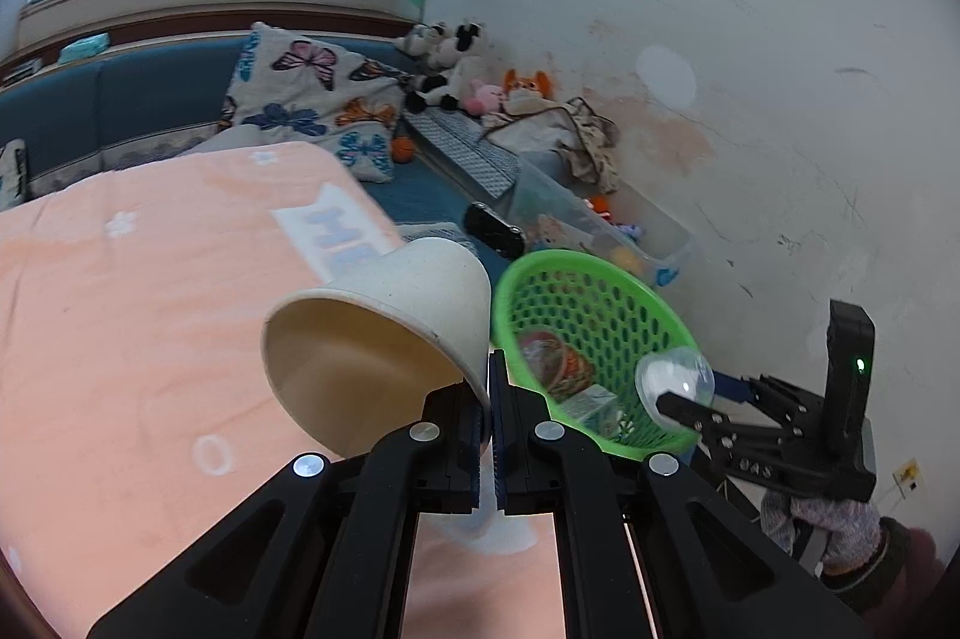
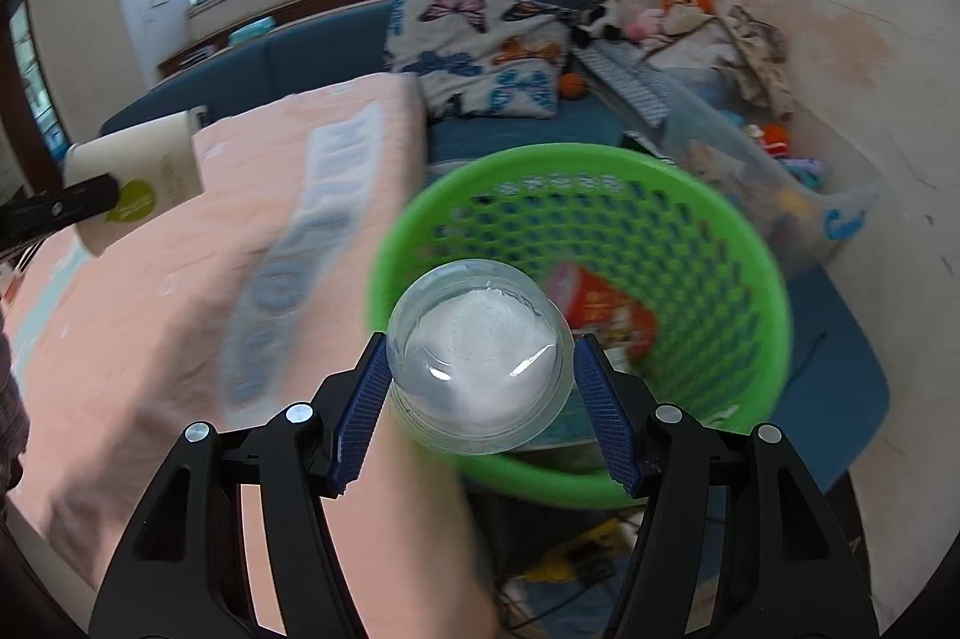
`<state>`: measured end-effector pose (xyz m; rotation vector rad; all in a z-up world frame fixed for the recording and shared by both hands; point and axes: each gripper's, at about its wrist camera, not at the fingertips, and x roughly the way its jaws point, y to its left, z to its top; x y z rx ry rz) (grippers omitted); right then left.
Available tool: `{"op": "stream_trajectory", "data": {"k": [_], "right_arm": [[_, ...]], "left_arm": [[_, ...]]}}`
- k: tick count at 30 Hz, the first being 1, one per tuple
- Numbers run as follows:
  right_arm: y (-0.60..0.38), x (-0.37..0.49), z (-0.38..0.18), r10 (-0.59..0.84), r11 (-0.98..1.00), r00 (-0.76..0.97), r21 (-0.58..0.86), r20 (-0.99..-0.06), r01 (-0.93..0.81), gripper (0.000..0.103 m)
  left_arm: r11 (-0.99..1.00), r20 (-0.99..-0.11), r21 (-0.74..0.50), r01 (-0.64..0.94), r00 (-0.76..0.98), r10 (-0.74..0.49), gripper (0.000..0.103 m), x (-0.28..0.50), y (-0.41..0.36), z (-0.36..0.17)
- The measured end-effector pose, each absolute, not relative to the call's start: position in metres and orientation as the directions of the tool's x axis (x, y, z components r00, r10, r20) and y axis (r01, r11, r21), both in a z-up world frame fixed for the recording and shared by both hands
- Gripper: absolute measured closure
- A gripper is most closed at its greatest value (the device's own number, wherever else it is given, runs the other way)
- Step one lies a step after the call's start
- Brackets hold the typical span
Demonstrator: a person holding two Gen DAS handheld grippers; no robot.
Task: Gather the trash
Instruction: 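Carry the dome lid and white cup over the green basket and open the right tool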
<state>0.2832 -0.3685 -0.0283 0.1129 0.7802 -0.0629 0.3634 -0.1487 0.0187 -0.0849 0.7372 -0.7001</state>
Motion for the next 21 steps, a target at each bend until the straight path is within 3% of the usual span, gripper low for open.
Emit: {"op": "stream_trajectory", "data": {"k": [21], "right_arm": [[-0.44, 0.296, -0.034, -0.085, 0.972, 0.689, 0.091, -0.72, 0.216, 0.036]], "left_arm": [[0.704, -0.628, -0.257, 0.662, 0.44, -0.642, 0.1, 0.373, -0.263, 0.021]]}}
